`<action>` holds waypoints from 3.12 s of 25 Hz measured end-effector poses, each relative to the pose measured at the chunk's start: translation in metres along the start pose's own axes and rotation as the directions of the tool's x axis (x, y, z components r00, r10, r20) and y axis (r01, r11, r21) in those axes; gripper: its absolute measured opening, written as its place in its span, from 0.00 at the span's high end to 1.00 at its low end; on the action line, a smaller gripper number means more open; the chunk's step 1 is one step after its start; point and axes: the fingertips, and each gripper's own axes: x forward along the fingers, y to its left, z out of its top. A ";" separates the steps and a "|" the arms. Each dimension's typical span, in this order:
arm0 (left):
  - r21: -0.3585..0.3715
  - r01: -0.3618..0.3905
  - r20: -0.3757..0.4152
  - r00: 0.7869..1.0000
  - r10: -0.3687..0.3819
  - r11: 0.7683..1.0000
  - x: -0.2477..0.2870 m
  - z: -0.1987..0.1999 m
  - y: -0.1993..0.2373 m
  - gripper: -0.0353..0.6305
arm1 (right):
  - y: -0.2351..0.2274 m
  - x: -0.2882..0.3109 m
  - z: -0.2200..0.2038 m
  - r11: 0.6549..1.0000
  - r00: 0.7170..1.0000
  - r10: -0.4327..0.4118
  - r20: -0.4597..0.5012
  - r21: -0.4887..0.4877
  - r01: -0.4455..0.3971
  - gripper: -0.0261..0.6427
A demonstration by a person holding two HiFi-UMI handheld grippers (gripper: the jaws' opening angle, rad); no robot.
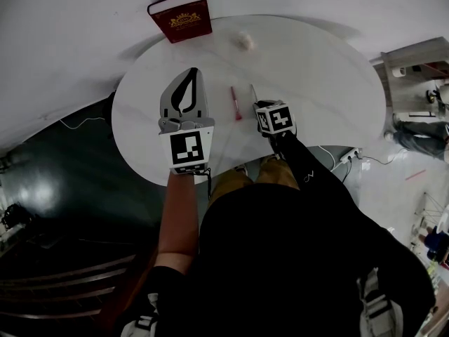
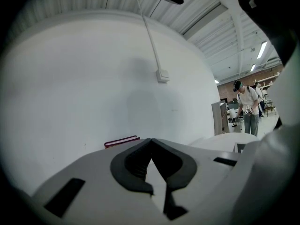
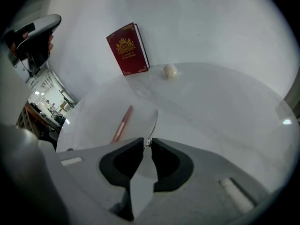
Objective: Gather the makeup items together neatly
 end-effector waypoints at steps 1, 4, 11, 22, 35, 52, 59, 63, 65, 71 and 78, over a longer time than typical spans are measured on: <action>-0.008 0.002 0.013 1.000 -0.002 1.000 0.000 0.002 -0.001 0.94 | 0.000 0.001 -0.002 1.000 1.000 0.003 -0.008 0.006 -0.003 0.87; -0.008 0.001 0.012 1.000 -0.001 1.000 -0.003 0.003 -0.001 0.94 | 0.002 0.002 -0.006 1.000 1.000 0.014 -0.020 0.022 -0.013 0.87; -0.005 0.004 0.017 1.000 -0.004 1.000 -0.003 0.003 0.000 0.94 | 0.007 -0.011 0.016 0.996 0.995 0.034 0.090 -0.091 -0.025 0.84; -0.017 0.015 -0.005 1.000 -0.015 1.000 -0.003 0.007 -0.008 0.94 | 0.025 -0.155 0.150 0.970 0.772 0.076 0.631 -0.227 0.090 0.84; 0.005 -0.061 0.027 0.998 0.061 0.998 -0.001 0.042 -0.033 0.94 | 0.015 -0.268 0.187 0.926 0.557 0.150 0.817 -0.314 0.211 0.84; 0.043 -0.208 -0.029 0.977 0.209 0.977 -0.010 0.045 -0.083 0.94 | -0.016 -0.269 0.163 0.900 0.561 0.344 0.753 -0.434 0.031 0.84; 0.030 -0.414 -0.049 0.908 0.415 0.910 -0.061 0.035 -0.065 0.94 | 0.036 -0.244 0.159 0.782 0.547 0.566 0.617 -0.613 -0.118 0.84; 0.055 -0.517 -0.101 0.848 0.520 0.854 -0.102 0.023 -0.053 0.94 | 0.085 -0.227 0.148 0.680 0.532 0.682 0.503 -0.704 -0.205 0.84; 0.076 -0.566 -0.116 0.812 0.571 0.821 -0.127 0.019 -0.046 0.94 | 0.114 -0.221 0.139 0.621 0.514 0.735 0.442 -0.743 -0.250 0.84; 0.110 -0.673 -0.127 0.720 0.682 0.732 -0.197 0.017 -0.021 0.94 | 0.195 -0.212 0.109 0.459 0.460 0.842 0.283 -0.823 -0.335 0.84; 0.096 -0.700 -0.135 0.695 0.706 0.708 -0.239 0.007 -0.005 0.94 | 0.241 -0.197 0.086 0.400 0.467 0.861 0.201 -0.836 -0.376 0.84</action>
